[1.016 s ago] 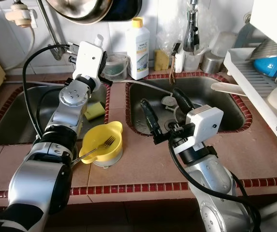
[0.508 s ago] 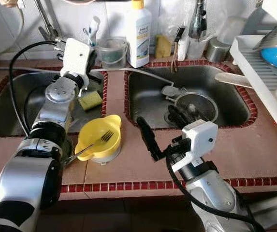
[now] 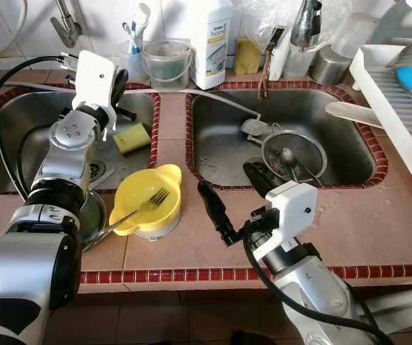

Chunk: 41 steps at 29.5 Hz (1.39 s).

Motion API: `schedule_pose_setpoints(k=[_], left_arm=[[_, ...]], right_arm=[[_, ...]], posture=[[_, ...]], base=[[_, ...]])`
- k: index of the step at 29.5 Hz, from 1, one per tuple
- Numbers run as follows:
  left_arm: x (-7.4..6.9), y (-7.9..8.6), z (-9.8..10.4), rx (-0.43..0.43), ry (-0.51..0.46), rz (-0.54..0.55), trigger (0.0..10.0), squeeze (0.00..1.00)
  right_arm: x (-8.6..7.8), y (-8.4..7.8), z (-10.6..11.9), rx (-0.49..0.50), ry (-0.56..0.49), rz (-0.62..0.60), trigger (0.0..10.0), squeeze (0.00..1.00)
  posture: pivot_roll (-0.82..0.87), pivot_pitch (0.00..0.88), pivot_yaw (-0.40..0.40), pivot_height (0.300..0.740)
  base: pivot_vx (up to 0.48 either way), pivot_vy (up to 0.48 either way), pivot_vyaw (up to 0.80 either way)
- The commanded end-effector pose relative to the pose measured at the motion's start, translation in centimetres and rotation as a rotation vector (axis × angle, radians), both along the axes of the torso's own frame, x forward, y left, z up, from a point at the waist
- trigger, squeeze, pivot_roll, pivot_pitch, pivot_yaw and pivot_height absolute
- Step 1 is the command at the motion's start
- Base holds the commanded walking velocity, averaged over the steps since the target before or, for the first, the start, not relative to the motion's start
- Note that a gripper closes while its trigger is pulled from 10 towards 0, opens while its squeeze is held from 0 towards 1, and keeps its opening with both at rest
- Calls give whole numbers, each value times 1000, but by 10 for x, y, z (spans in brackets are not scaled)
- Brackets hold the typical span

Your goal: Kitchen organization

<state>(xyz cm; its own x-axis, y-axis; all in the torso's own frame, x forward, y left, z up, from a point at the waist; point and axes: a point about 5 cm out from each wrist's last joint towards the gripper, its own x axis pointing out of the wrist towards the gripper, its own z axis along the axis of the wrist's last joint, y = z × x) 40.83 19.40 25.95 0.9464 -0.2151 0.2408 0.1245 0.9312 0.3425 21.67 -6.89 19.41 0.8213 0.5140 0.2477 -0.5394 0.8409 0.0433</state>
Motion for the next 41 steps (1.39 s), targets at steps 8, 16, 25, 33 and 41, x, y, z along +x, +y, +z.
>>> schedule_pose_setpoints(k=[8,16,25,33,41], left_arm=[[-1,7,9,9,-22,8,10000,0],[-2,9,11,17,-31,11,10000,0],[-3,9,12,16,-36,2,10000,0],[-4,11,12,13,-35,-2,10000,561],[-4,14,11,-2,-32,5,10000,1000]], right_arm=[[-14,-4,2,6,24,45,10000,0],[-25,5,-4,-5,61,126,10000,0],[-29,9,-4,-2,70,170,10000,0],[-29,11,-3,-6,70,211,10000,0],[-28,11,-2,-7,69,219,10000,0]], posture=[[-260,192,17,740],[-248,189,5,740],[-237,183,-8,740],[-230,186,-14,740],[-228,186,-14,740]], base=[[0,0,0],[0,0,0],[0,0,0],[0,0,0],[0,0,0]])
